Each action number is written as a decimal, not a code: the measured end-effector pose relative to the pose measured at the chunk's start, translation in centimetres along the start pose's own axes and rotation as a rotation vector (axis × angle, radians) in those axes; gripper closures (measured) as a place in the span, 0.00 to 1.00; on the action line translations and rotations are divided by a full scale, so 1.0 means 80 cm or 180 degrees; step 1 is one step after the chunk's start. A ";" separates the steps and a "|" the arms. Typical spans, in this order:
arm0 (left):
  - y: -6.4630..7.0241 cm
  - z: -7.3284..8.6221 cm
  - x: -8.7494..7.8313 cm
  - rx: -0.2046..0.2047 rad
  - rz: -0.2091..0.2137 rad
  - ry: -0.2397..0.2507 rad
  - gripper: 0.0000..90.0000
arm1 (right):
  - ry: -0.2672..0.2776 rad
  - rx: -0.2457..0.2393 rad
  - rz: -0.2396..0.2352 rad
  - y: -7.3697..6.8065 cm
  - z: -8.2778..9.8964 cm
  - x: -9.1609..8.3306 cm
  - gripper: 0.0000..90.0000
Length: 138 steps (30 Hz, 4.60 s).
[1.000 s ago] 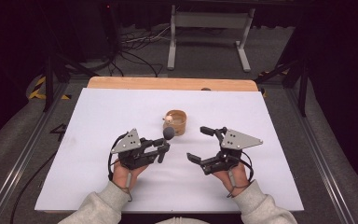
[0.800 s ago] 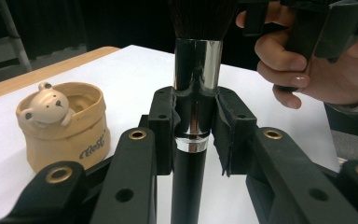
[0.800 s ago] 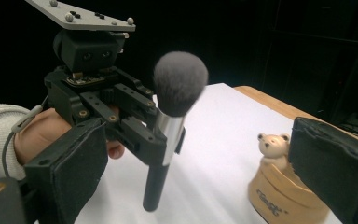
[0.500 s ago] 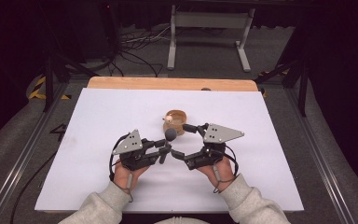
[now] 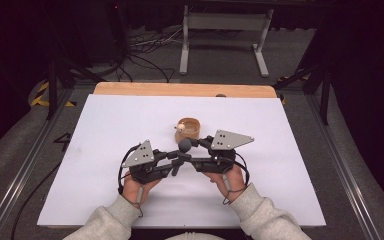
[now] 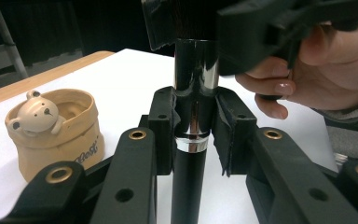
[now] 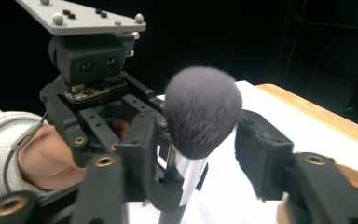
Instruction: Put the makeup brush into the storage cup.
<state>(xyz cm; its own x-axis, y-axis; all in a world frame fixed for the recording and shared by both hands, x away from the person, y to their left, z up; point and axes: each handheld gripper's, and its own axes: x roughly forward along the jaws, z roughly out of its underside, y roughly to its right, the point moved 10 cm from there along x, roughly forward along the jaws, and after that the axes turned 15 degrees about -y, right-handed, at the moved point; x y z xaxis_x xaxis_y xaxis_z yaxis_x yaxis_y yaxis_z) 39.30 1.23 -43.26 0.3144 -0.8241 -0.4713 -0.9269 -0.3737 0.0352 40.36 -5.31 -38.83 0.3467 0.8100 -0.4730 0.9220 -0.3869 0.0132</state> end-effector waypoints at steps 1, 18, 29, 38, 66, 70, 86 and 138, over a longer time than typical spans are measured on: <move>0.000 0.001 0.000 0.0004 0.0005 -0.0013 0.79 | 0.0011 0.0011 -0.0006 0.001 -0.001 0.000 0.64; -0.020 0.004 -0.011 -0.0140 -0.0120 0.0032 0.37 | 0.0012 -0.0153 0.0031 0.010 -0.032 -0.005 0.79; -0.040 0.004 -0.030 -0.0355 -0.0271 0.0110 0.10 | -0.0008 -0.0172 0.0177 0.038 -0.061 -0.015 0.79; -0.046 0.013 -0.044 -0.0334 -0.0328 0.0104 0.05 | -0.0039 -0.0166 0.0259 0.057 -0.076 -0.020 0.79; -0.050 0.060 -0.105 -0.0197 -0.0648 0.0065 0.04 | -0.0072 -0.0018 0.0628 0.131 -0.093 -0.032 0.79; -0.051 0.065 -0.107 -0.0199 -0.0660 0.0032 0.04 | -0.0058 0.0026 0.0679 0.139 -0.092 -0.030 0.79; -0.054 0.076 -0.107 -0.0216 -0.0681 -0.0032 0.04 | -0.0088 0.0113 0.0787 0.163 -0.085 -0.014 0.78; -0.055 0.079 -0.105 -0.0218 -0.0652 -0.0081 0.04 | 0.0022 0.0681 0.0901 0.187 -0.033 -0.016 0.10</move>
<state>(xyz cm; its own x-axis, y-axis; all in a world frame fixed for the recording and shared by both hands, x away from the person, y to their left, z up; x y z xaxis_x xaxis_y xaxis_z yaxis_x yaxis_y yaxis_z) 39.45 12.47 -45.06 0.4888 -0.7171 -0.4968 -0.8277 -0.5612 -0.0043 54.19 -10.96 -35.68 0.5852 0.6600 -0.4711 0.7324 -0.6795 -0.0422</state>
